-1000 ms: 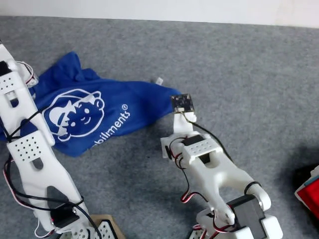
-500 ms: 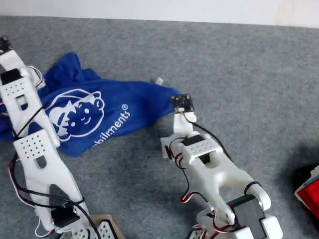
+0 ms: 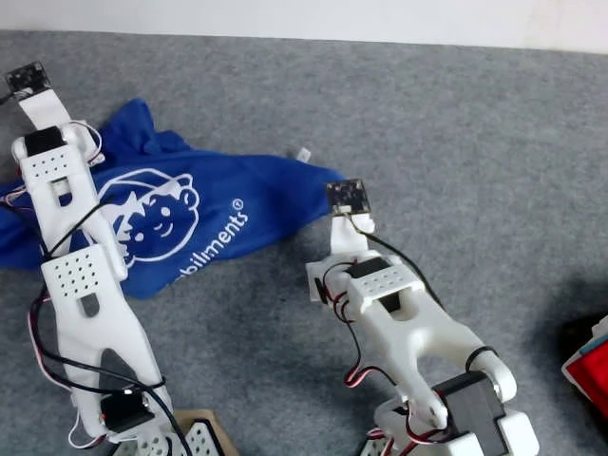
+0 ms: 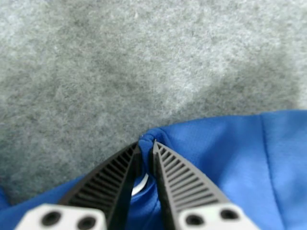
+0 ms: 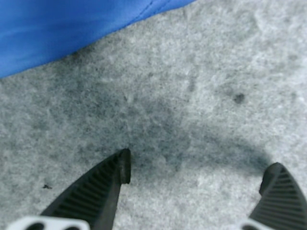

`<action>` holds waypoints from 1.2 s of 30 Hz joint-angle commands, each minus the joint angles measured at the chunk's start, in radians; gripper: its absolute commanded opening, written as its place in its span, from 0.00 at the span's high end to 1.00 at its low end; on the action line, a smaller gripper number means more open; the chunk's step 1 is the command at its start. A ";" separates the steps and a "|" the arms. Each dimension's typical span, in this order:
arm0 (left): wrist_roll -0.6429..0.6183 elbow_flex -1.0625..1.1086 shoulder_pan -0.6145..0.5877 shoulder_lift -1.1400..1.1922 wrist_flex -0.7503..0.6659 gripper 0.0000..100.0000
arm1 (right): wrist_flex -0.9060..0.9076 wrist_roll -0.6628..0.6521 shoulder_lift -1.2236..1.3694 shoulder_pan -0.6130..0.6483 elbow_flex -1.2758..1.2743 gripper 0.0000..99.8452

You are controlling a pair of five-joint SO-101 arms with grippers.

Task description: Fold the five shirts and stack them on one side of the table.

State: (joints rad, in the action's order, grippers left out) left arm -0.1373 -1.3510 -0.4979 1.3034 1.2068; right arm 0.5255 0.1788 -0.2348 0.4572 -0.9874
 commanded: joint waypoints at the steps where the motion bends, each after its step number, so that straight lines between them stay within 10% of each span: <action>1: 0.002 -0.214 0.091 -0.010 0.098 0.99 | -0.013 0.011 -0.002 -0.016 0.045 0.59; 17: -0.216 -0.314 0.432 -0.489 0.130 0.99 | -0.013 0.015 -0.004 -0.025 0.048 0.59; 36: -0.218 -0.312 -0.004 -0.650 0.431 0.99 | 0.028 0.261 0.044 -0.193 0.400 0.59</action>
State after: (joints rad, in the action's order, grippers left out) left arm -0.3445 -1.6226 -0.4733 0.7096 1.5735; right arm 0.5439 0.4258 -0.2148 0.2332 -0.7204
